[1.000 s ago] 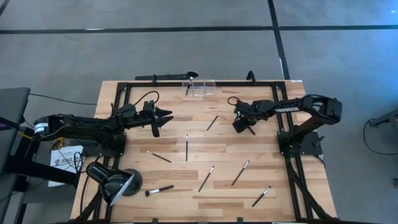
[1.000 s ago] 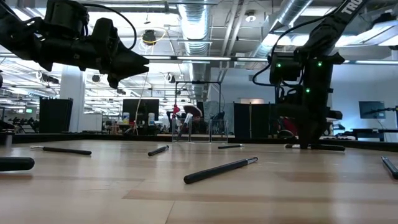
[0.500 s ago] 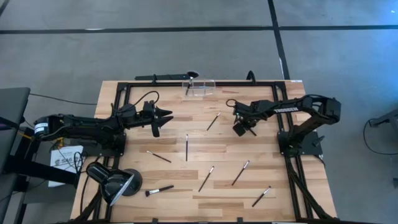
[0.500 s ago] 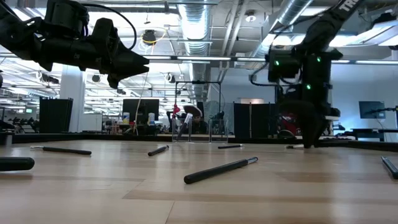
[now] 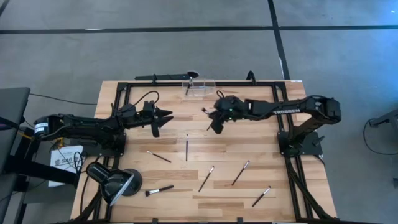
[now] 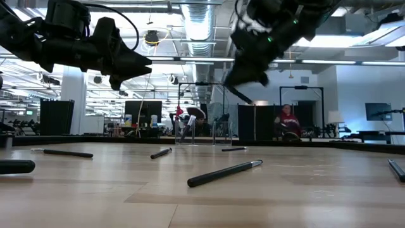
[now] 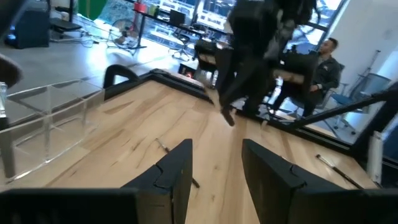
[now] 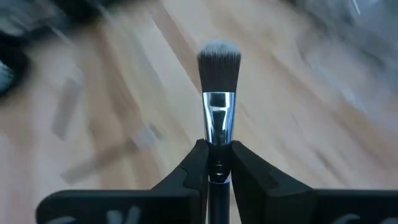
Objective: Sort items
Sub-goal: Put the blush brush into the left section of the transparent organizer
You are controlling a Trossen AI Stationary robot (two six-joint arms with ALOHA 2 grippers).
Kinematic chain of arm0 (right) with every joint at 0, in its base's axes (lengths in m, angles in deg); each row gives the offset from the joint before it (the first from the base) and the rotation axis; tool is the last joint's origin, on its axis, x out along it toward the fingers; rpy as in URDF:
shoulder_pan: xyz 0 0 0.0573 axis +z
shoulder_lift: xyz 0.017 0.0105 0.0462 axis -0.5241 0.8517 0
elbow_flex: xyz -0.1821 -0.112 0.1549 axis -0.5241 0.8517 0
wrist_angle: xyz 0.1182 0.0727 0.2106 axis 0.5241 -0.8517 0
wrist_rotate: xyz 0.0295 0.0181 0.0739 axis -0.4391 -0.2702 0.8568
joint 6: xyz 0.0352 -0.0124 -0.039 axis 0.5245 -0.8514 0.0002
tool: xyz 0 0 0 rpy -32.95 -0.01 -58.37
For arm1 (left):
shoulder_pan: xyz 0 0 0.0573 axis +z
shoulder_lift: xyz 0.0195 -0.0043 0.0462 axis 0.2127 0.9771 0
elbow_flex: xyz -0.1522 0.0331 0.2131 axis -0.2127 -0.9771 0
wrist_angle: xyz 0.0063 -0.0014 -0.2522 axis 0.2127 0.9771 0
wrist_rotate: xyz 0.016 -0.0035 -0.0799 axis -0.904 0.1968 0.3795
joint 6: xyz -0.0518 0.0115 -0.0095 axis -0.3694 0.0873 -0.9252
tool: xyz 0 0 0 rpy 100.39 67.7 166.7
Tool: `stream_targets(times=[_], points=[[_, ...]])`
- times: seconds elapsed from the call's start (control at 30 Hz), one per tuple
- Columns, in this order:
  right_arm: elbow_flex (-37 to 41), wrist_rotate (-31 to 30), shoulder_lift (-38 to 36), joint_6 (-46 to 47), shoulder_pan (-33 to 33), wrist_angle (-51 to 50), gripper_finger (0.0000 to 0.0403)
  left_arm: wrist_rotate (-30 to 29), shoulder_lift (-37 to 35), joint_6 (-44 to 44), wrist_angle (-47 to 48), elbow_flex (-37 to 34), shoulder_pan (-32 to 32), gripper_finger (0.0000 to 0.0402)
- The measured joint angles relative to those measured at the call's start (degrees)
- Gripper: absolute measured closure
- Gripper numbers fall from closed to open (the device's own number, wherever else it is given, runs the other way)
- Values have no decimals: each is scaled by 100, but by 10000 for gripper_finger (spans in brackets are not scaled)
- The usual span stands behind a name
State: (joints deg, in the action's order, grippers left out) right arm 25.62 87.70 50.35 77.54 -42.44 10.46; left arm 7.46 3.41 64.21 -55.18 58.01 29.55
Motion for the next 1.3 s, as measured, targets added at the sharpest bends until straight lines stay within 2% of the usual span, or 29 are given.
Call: stream_targets(times=[0.17,0.3,0.5,0.63,0.73,0.87,1.03,1.2,1.3], points=[[2,91,28,-444,-26,1382,368,72,2,37,-244,0,-118,266],[2,93,363,-511,-231,2783,365,71,2,26,-431,0,-121,266],[-55,336,1542,-285,-778,5469,364,53,2,24,-481,0,-121,266],[-482,521,2409,77,-1177,6325,366,50,2,36,-481,0,-121,266],[-910,536,2852,282,-1389,6350,361,50,2,41,-478,0,-121,266],[-1435,542,3095,271,-1580,6133,359,50,2,47,-466,0,-121,266],[-1898,536,3123,149,-1742,4915,363,48,2,67,-460,0,-112,266],[-2034,233,3123,100,-1695,4505,360,-2,2,100,-459,0,-110,266],[-2035,362,3123,100,-1585,4503,362,-53,2,96,-457,0,-110,266]])
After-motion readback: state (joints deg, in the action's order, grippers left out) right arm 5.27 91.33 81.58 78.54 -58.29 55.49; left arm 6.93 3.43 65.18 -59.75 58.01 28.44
